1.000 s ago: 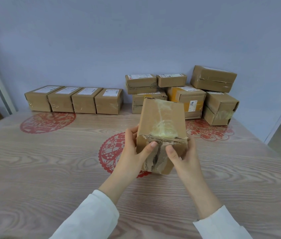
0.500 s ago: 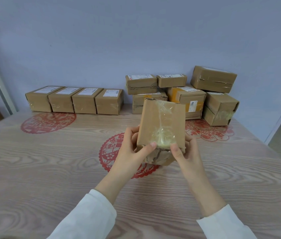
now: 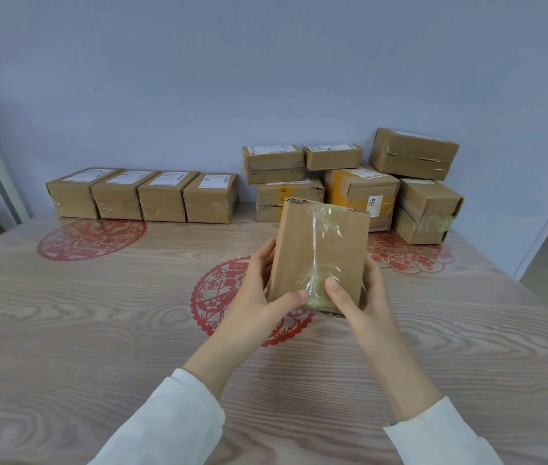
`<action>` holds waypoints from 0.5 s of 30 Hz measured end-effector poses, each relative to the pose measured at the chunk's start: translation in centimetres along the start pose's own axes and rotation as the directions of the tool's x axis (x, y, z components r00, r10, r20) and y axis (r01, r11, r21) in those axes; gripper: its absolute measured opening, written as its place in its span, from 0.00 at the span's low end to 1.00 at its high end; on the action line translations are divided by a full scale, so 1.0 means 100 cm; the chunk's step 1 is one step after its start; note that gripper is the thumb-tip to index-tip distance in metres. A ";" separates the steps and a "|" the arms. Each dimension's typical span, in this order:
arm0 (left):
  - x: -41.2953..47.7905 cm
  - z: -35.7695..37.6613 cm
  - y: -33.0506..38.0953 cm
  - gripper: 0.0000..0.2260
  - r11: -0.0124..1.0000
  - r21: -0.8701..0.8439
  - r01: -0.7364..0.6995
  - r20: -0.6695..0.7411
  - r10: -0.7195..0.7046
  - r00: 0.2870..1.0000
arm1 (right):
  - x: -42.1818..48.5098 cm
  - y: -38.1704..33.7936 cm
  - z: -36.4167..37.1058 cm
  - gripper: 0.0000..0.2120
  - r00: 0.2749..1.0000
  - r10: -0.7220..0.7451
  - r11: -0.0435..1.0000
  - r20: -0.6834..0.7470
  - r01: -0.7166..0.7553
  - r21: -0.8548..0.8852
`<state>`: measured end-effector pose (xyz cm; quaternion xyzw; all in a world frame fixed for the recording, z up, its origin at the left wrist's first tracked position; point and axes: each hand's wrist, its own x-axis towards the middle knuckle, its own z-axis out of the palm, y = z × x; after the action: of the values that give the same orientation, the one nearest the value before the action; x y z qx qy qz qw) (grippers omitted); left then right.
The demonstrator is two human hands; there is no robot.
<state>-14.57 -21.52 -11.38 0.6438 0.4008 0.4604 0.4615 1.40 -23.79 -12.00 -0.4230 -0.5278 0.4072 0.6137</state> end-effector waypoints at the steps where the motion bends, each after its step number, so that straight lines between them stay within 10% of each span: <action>1: 0.000 0.001 0.000 0.41 1.000 0.007 -0.003 0.006 0.003 1.000 | 0.000 0.000 0.000 0.40 1.000 0.005 1.000 -0.006 -0.005 -0.007; 15: 0.003 0.006 -0.002 0.40 1.000 -0.002 0.004 -0.063 -0.004 0.998 | -0.002 0.002 0.002 0.34 1.000 -0.001 0.999 -0.025 0.000 -0.051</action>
<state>-13.98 -21.34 -11.57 0.6278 0.4160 0.4799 0.4500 1.14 -23.84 -12.25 -0.4434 -0.5302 0.3882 0.6096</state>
